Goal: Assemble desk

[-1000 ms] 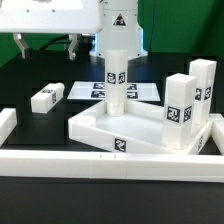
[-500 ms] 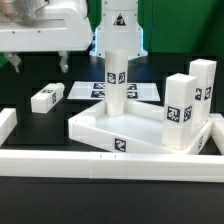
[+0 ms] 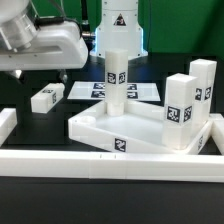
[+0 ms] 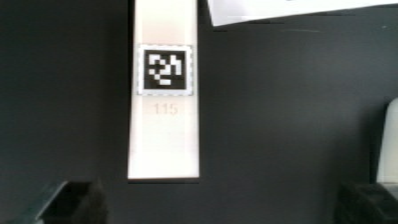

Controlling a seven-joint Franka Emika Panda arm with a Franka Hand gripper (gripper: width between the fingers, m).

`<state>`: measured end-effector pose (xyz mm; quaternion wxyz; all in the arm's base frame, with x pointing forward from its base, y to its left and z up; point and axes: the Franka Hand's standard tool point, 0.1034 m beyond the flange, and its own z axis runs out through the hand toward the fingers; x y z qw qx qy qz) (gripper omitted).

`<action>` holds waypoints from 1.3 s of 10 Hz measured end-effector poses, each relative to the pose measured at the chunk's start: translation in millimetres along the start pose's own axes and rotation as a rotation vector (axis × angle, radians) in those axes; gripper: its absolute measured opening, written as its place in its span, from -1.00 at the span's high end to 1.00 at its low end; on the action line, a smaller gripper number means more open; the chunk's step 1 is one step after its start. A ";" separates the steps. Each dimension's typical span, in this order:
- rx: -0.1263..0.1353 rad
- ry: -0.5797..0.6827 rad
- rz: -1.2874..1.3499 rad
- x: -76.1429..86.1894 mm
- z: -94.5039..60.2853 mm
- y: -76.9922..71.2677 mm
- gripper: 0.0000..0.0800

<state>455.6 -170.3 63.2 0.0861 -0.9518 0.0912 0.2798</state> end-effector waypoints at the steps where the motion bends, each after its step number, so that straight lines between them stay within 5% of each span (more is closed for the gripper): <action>1: 0.004 -0.080 -0.002 -4.3 1.4 -0.7 -0.62; 3: -0.009 -0.214 -0.002 -4.7 7.1 5.1 -0.62; 5: -0.074 -0.308 0.003 -0.9 23.0 24.3 -0.62; 6: -0.087 -0.296 0.003 4.1 27.0 27.7 -0.62; 13: -0.092 -0.299 -0.002 6.0 53.0 20.2 -0.62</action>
Offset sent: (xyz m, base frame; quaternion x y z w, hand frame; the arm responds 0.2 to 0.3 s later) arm -0.0069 -0.0191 -0.0220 -0.0541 -0.1412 -0.0224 0.9882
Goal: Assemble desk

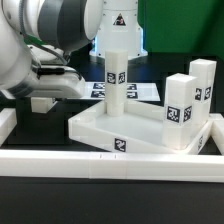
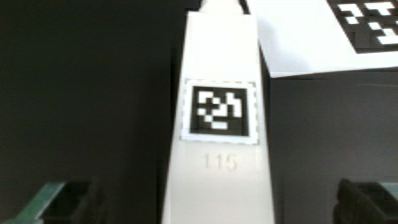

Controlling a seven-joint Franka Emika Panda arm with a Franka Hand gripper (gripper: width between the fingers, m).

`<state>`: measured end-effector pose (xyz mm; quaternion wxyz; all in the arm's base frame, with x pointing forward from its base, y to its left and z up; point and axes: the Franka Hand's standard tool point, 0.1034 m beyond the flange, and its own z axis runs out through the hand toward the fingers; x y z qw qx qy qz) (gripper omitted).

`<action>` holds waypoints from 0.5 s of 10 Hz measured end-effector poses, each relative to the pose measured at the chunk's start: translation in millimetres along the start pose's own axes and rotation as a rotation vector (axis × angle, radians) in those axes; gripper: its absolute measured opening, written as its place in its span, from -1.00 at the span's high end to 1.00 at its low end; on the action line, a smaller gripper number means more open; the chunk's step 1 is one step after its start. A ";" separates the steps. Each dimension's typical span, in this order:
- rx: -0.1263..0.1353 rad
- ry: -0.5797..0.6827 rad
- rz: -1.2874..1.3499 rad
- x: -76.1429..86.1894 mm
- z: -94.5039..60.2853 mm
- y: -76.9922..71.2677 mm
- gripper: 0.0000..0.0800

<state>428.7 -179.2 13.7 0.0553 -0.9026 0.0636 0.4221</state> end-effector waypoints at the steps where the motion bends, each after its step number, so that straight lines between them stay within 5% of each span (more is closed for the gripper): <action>1: -0.003 0.007 0.000 1.5 4.5 0.6 -0.62; 3: -0.009 0.012 -0.002 2.8 10.1 -1.2 -0.60; 5: -0.009 0.012 -0.002 2.9 10.3 -0.9 0.19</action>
Offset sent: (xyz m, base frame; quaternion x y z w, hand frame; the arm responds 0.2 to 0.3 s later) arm -0.0015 0.0059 -0.0098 -0.0078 0.0108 0.0023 0.9999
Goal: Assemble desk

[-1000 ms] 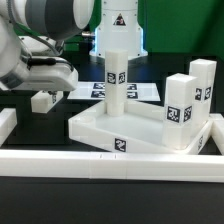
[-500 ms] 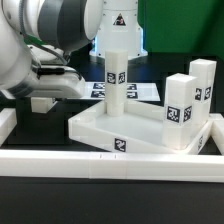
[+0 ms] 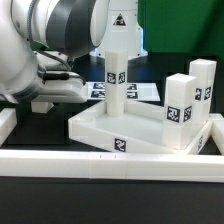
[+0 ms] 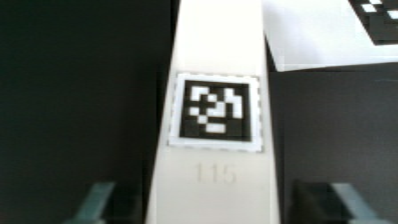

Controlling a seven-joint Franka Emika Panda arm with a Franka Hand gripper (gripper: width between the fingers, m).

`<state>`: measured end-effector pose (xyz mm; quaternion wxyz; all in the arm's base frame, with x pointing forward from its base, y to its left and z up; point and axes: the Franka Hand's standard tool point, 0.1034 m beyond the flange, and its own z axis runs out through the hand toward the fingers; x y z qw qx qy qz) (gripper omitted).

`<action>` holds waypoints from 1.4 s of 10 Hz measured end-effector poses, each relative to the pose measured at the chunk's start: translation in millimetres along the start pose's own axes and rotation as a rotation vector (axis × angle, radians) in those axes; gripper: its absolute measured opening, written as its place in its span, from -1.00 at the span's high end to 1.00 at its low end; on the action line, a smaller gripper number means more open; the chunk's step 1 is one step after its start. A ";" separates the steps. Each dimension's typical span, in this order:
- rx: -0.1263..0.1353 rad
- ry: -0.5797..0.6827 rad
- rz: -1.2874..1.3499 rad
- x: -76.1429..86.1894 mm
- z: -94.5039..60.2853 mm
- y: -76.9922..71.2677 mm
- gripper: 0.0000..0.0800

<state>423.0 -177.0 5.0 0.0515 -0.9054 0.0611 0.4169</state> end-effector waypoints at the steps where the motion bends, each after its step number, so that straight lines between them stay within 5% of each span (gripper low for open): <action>1: 0.000 0.001 0.000 0.0 -0.2 0.3 0.19; 3: -0.001 0.008 -0.002 0.3 -5.0 -0.8 0.28; 5: 0.008 0.013 -0.017 -6.7 -26.4 -6.0 0.28; 8: 0.038 0.003 -0.048 -36.3 -94.5 -28.8 0.28; 12: 0.024 0.072 -0.044 -22.7 -96.8 -24.0 0.28; 14: 0.080 0.210 -0.030 -36.9 -141.7 -41.9 0.27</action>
Offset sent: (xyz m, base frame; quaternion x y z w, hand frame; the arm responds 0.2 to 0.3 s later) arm 0.0148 0.0008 0.0289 -0.0036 -0.0109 -0.0270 0.9996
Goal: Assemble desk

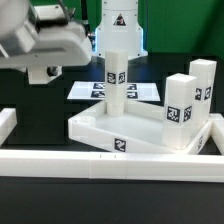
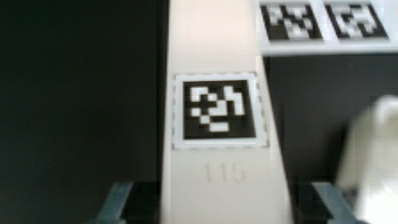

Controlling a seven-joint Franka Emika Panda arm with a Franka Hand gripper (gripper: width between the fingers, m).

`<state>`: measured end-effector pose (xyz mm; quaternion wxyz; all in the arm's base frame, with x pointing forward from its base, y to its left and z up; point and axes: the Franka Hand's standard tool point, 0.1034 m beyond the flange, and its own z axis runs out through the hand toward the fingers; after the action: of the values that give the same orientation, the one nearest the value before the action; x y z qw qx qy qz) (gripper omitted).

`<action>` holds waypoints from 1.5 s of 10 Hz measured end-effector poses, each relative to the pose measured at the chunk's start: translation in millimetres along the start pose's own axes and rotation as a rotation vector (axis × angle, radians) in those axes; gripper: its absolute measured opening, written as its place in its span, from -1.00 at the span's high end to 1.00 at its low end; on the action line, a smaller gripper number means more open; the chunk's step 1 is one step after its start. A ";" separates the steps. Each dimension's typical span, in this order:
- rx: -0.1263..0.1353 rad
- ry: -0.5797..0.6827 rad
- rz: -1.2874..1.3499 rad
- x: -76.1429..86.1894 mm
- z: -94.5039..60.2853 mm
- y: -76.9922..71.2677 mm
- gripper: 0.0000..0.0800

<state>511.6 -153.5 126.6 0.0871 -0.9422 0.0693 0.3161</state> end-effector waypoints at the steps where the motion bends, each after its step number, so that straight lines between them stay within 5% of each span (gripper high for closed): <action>1: 0.008 0.048 0.021 -7.3 -25.7 -7.1 0.27; 3: 0.014 0.177 0.031 -7.5 -64.6 -12.1 0.27; 7: -0.025 0.476 0.036 5.1 -68.1 -8.1 0.27; 8: -0.037 0.535 0.040 7.6 -58.2 -14.3 0.27; 10: -0.047 0.661 0.059 17.3 -64.6 -34.3 0.27; 15: -0.148 0.994 0.056 27.2 -71.5 -24.7 0.27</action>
Offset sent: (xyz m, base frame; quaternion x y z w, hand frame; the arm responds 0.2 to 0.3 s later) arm 0.0000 0.0000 0.0000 0.0000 0.1938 0.0000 0.9810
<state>579.5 -146.4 169.2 -0.0320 -0.9802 0.1051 -0.1646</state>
